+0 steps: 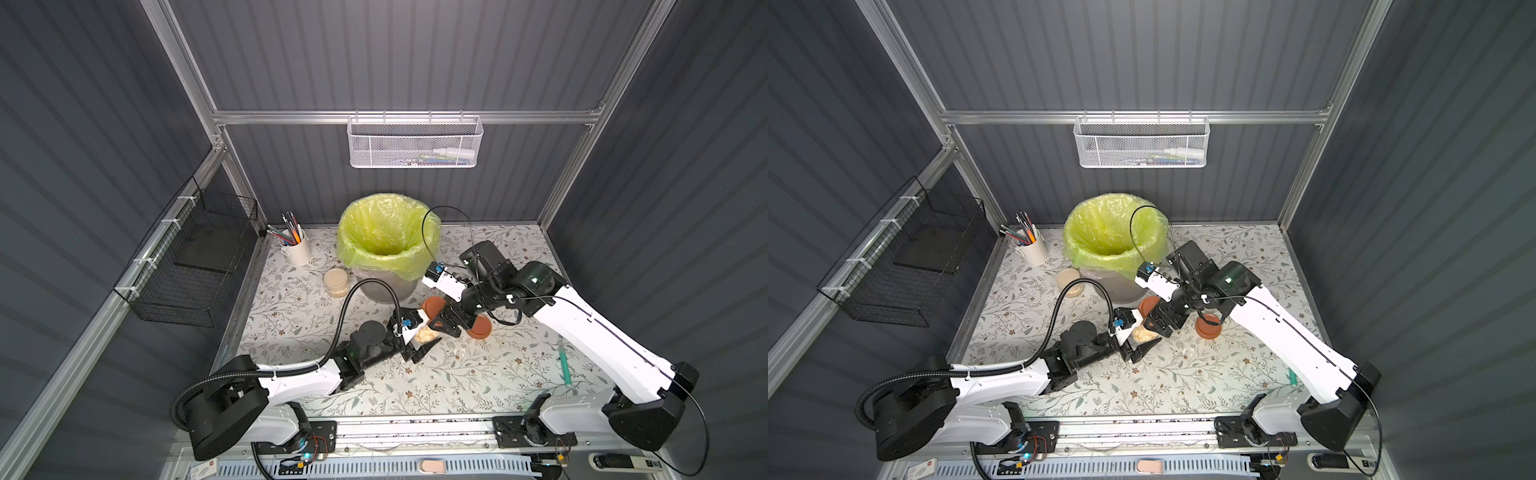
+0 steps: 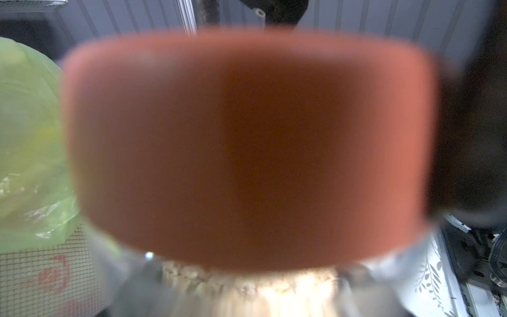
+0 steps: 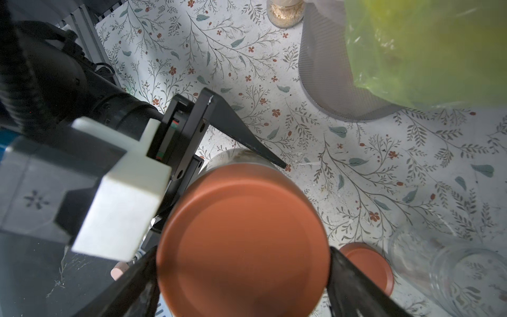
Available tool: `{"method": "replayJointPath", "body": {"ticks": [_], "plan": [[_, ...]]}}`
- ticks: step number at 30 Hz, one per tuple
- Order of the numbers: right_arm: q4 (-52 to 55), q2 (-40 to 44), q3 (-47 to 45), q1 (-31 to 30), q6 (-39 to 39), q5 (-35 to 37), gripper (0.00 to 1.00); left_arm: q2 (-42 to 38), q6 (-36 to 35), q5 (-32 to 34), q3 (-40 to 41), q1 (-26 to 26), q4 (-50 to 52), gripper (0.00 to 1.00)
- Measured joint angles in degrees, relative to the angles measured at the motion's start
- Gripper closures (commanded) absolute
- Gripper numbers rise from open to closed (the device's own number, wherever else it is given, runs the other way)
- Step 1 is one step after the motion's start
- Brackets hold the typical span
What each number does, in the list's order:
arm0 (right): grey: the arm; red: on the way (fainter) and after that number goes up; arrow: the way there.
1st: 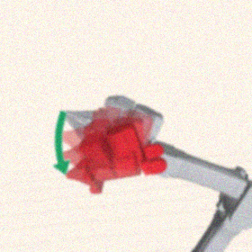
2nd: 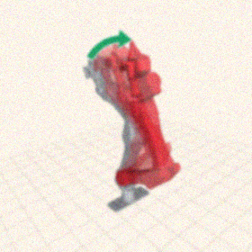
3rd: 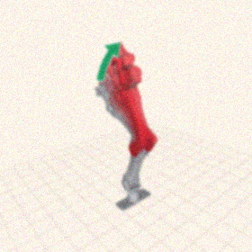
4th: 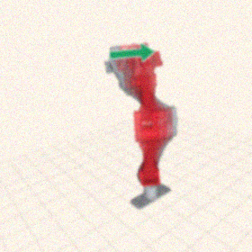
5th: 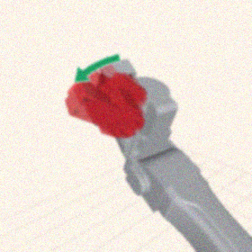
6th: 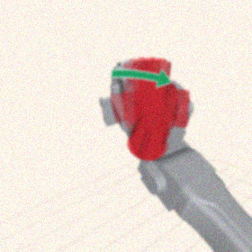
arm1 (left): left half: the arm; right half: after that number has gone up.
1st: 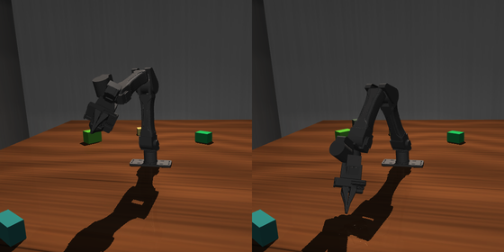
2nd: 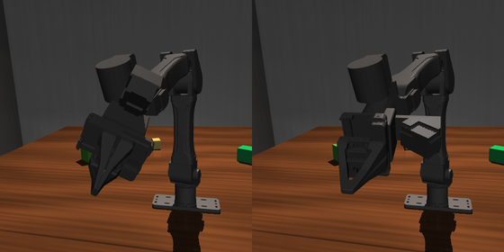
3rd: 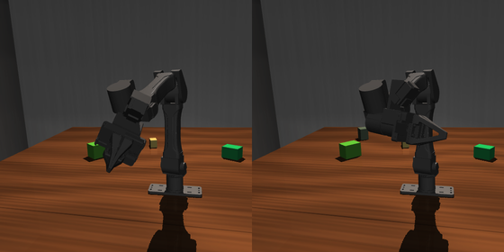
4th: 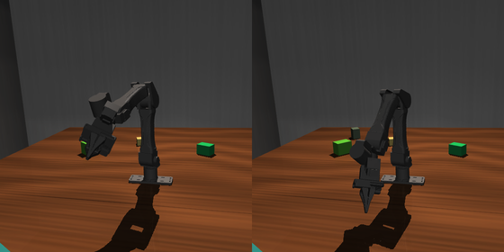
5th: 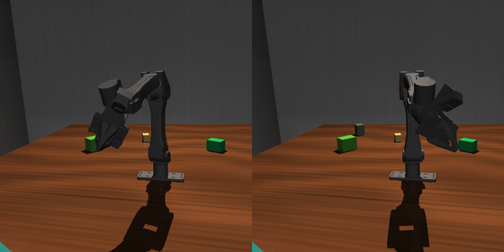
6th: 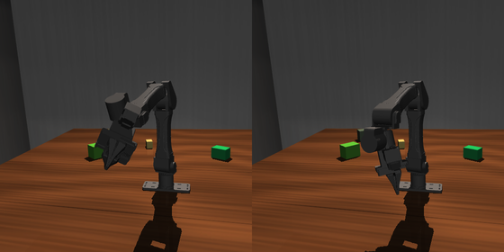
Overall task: Empty expired oatmeal from jars
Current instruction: Unscrew the lid from the jar.
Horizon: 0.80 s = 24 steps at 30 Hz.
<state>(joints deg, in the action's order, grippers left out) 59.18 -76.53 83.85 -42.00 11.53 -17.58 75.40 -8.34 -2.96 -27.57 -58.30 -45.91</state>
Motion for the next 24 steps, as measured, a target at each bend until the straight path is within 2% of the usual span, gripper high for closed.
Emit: {"method": "replayJointPath", "body": {"ticks": [4, 10, 17, 24], "plan": [[-1.11, 0.00, -0.92, -0.55, 0.87, -0.09, 0.02, 0.00, 0.00, -0.68, -0.02, -0.15, -0.66, 0.77], [-2.32, 1.16, -2.23, -0.50, 1.11, 0.28, 0.01, 0.00, -0.17, -0.68, -0.02, -0.15, -0.70, 0.78], [-2.82, 7.50, -5.88, 0.28, -0.07, 1.05, 0.01, 0.00, -0.59, 0.35, -0.02, -0.15, -0.92, 0.78], [-5.55, 14.97, -11.50, 0.44, -5.29, 0.90, 0.01, -0.02, -1.57, 0.66, -0.02, -0.15, -0.87, 0.79]]}}
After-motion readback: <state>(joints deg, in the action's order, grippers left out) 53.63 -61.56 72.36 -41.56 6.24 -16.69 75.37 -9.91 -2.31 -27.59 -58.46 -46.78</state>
